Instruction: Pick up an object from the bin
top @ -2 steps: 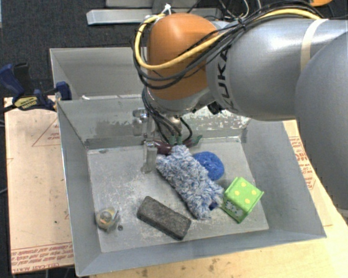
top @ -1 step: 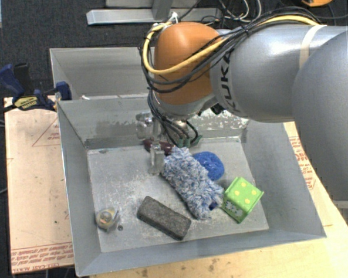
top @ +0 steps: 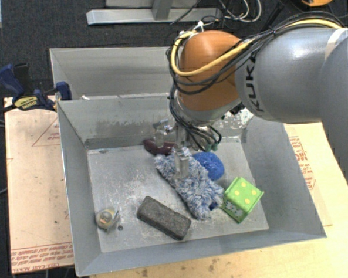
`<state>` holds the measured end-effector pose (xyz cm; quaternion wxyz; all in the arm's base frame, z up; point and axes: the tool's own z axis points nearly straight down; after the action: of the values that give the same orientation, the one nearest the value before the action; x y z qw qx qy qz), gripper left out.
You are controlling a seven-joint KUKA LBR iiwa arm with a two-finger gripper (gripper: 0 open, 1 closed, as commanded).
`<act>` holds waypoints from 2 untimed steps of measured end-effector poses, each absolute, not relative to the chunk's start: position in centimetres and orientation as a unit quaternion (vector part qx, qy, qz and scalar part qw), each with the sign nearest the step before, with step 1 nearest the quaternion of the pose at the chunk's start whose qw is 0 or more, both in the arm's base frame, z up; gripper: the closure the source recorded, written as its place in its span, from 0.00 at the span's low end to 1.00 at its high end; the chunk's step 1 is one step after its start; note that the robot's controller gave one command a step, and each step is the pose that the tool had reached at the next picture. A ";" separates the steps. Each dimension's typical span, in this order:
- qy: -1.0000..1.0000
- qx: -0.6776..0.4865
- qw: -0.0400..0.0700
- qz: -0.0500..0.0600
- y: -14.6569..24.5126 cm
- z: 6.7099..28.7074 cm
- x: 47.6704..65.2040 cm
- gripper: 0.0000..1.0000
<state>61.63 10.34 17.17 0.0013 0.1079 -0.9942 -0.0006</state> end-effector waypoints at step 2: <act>-0.996 0.092 -0.004 -0.002 5.1 14.4 64.0 0.00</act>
Offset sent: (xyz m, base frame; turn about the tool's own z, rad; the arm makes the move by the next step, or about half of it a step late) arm 0.0231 -0.1030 -0.0639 0.0029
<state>64.02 5.13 14.44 -0.0037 0.0916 -0.9958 -0.0019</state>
